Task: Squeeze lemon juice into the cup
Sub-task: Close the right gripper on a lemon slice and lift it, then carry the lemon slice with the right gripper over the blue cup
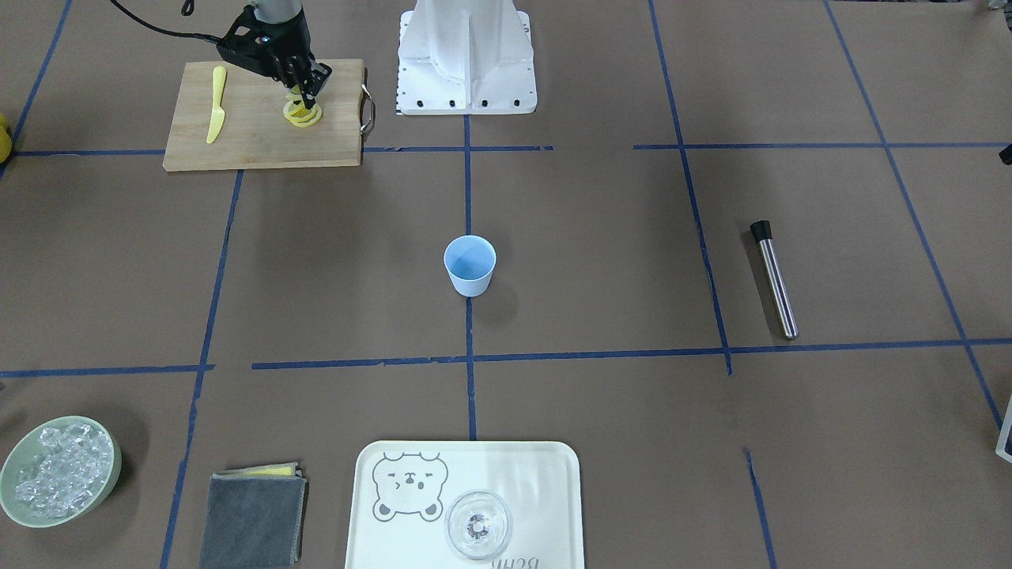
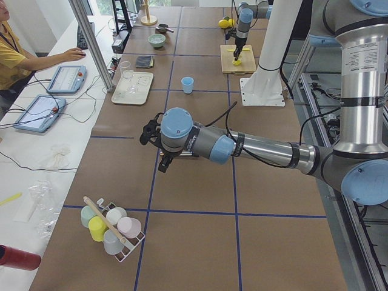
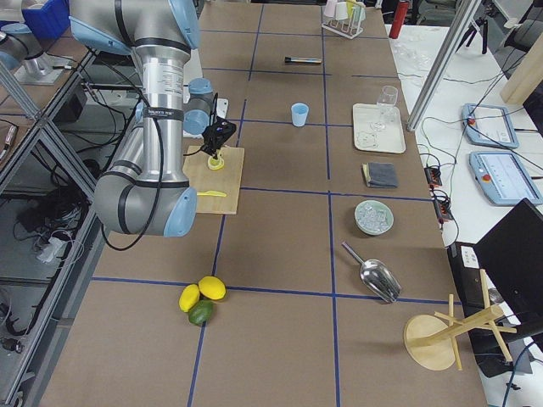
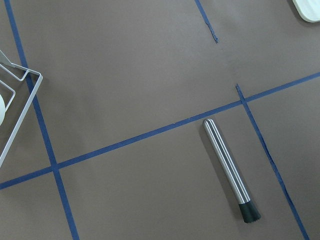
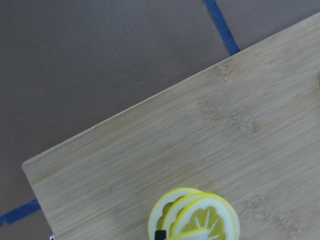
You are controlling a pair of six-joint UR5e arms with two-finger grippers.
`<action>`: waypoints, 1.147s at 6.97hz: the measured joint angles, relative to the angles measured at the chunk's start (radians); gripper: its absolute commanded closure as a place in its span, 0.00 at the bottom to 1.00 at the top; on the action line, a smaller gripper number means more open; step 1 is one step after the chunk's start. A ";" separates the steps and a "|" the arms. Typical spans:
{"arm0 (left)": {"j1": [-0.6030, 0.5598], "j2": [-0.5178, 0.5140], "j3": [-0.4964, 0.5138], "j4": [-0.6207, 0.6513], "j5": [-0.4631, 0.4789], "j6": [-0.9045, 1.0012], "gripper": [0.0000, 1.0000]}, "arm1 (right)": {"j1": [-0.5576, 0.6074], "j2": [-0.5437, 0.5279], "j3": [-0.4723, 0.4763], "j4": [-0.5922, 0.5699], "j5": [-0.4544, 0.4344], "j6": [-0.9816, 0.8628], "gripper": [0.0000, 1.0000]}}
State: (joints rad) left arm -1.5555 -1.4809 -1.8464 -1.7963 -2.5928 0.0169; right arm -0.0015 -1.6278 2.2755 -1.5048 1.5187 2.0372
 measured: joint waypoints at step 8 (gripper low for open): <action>0.000 0.011 0.002 0.000 -0.001 0.000 0.00 | 0.025 0.053 0.072 -0.118 0.015 -0.003 0.78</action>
State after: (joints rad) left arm -1.5554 -1.4695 -1.8442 -1.7963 -2.5939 0.0169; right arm 0.0237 -1.5749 2.3470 -1.6224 1.5340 2.0345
